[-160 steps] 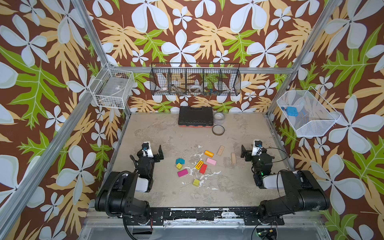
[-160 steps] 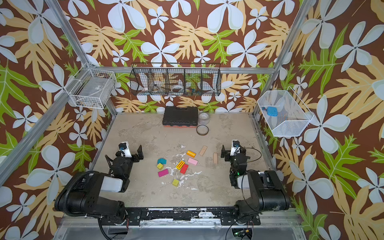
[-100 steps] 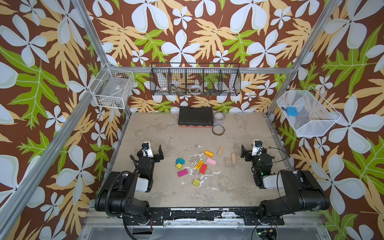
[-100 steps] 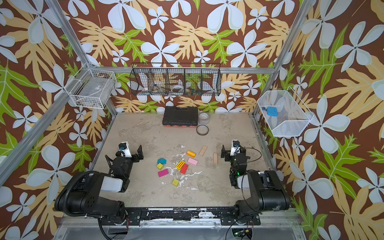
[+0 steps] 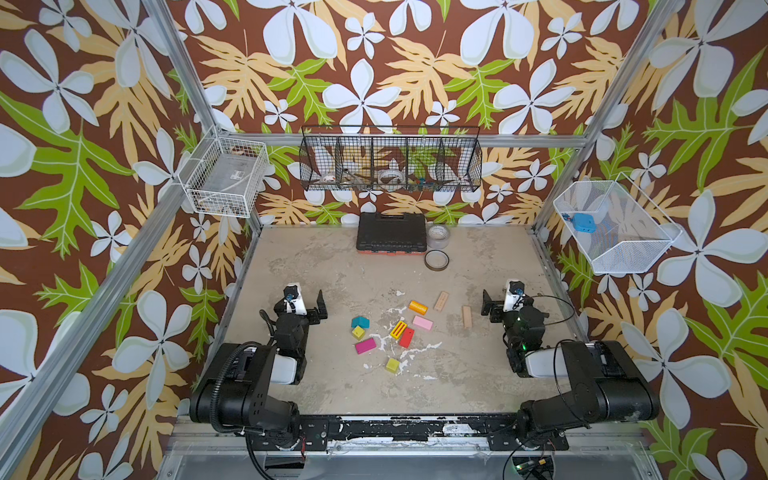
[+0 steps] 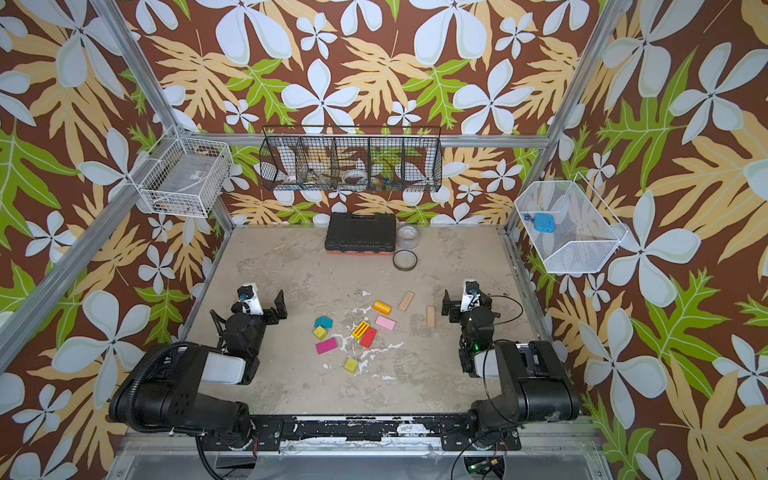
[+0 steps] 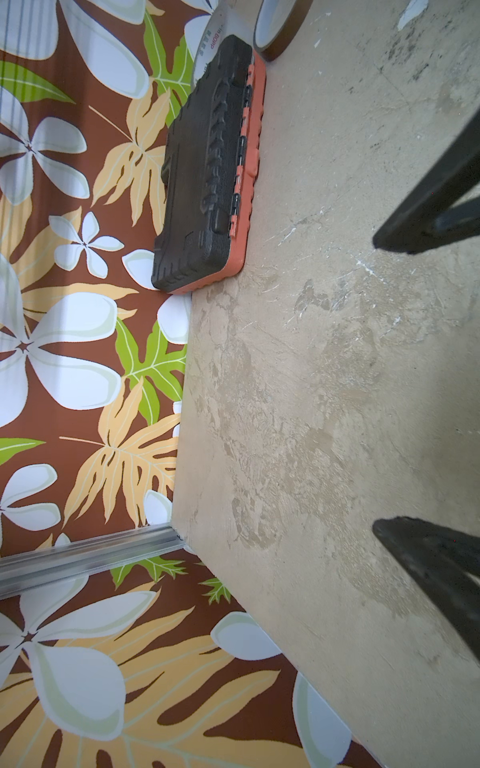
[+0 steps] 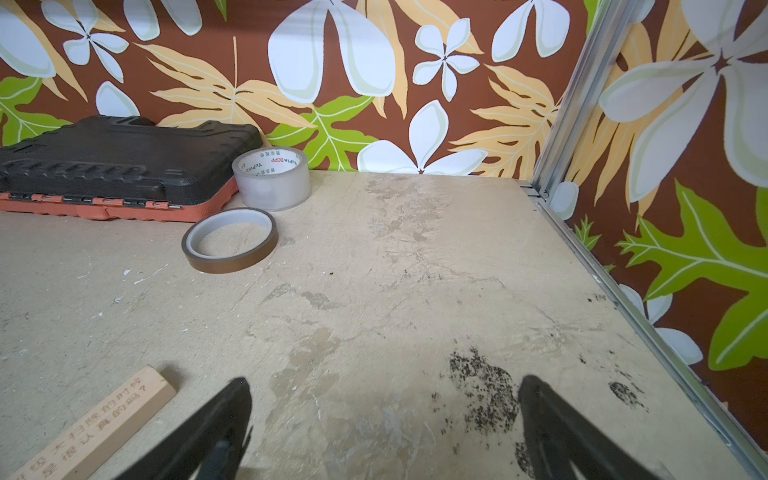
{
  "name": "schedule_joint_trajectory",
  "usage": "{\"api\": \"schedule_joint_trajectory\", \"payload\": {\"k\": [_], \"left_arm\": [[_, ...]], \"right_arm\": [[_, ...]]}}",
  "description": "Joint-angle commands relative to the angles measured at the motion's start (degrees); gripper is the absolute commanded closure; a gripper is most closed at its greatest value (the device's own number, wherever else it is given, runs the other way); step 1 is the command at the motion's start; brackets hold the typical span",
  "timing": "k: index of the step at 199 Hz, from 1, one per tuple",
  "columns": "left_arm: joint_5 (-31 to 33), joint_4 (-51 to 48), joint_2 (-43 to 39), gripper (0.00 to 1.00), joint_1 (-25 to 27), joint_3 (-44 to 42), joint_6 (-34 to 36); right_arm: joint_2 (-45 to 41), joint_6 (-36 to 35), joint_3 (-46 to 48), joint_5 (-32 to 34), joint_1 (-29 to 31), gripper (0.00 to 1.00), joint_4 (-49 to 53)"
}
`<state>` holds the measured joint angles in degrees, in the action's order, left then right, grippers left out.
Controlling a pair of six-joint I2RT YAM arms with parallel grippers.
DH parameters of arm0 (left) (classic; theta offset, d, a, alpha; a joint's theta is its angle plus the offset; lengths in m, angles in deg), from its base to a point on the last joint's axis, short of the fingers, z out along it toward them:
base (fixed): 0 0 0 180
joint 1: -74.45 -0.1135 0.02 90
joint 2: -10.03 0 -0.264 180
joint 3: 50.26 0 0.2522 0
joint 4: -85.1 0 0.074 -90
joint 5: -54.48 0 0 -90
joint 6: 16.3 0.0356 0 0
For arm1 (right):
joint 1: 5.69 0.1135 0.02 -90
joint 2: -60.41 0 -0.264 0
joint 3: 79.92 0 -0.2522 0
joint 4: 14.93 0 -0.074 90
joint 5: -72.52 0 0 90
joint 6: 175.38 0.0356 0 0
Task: Build the wood block tower
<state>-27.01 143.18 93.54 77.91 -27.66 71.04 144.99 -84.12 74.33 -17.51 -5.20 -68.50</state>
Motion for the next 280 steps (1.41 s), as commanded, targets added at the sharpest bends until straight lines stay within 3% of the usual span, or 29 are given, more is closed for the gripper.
{"api": "schedule_joint_trajectory", "payload": {"k": [1, 32, 51, 60, 77, 88, 112, 129, 154, 172, 189, 206, 240, 280], "left_arm": [[-0.25, 2.46, 0.03, 0.00, -0.04, 0.13, 0.02], [-0.64, 2.48, -0.10, 0.00, -0.11, 0.08, 0.15], [-8.61, 1.95, -3.53, 0.00, -0.11, -0.79, 3.08], [-8.35, -4.42, -9.43, 0.00, -0.07, -0.42, 2.03], [-3.78, -25.66, -22.14, 0.00, -0.04, 3.78, -4.06], [-1.06, -32.37, -27.39, 0.00, -0.04, 4.66, -8.24], [-1.51, -24.20, -33.32, 0.00, -0.04, -1.41, -13.78], [-4.33, -25.29, -35.56, 0.00, -0.07, -1.90, -18.76], [-8.18, -25.34, -33.39, 0.00, -0.12, -1.26, -19.38], [-1.16, -24.18, -31.45, 0.00, -0.05, -2.51, -22.94], [5.02, -27.04, -31.46, 0.00, -0.07, -2.04, -25.71], [6.50, -25.78, -32.16, 0.00, -0.04, -3.30, -26.51], [11.56, -23.96, -32.11, 0.00, -0.07, -6.16, -32.64], [7.89, -25.54, -28.15, 0.00, -0.04, -3.14, -31.36]], "right_arm": [[-0.16, 0.31, 0.04, -0.01, 0.08, 0.00, -0.56], [-0.18, 0.24, 0.08, 0.03, 0.08, 0.00, -0.69], [-0.80, 0.09, 0.93, 0.12, 0.20, 0.00, -2.04], [-3.18, 0.19, 0.70, 1.43, 0.59, 0.00, -0.45], [-12.92, 5.48, -3.41, 8.99, 1.62, 0.00, 18.00], [-17.21, 8.35, -3.60, 11.70, 1.63, 0.00, 22.90], [-26.29, 15.62, 0.93, 15.84, 1.63, 0.00, 21.98], [-33.00, 31.45, 1.49, 20.46, 1.62, 0.00, 30.74], [-38.28, 32.31, 3.15, 21.40, 1.62, 0.00, 34.80], [-39.34, 36.50, 4.51, 25.22, 1.55, 0.00, 36.19], [-40.61, 33.17, 5.21, 18.64, 1.58, 0.00, 33.51], [-39.69, 32.69, 7.41, 16.18, 1.59, 0.00, 28.33], [-29.54, 32.36, 1.22, 14.65, 1.56, 0.00, 30.32], [-13.35, 30.11, -10.81, 9.45, 1.62, 0.01, 35.82]]}}
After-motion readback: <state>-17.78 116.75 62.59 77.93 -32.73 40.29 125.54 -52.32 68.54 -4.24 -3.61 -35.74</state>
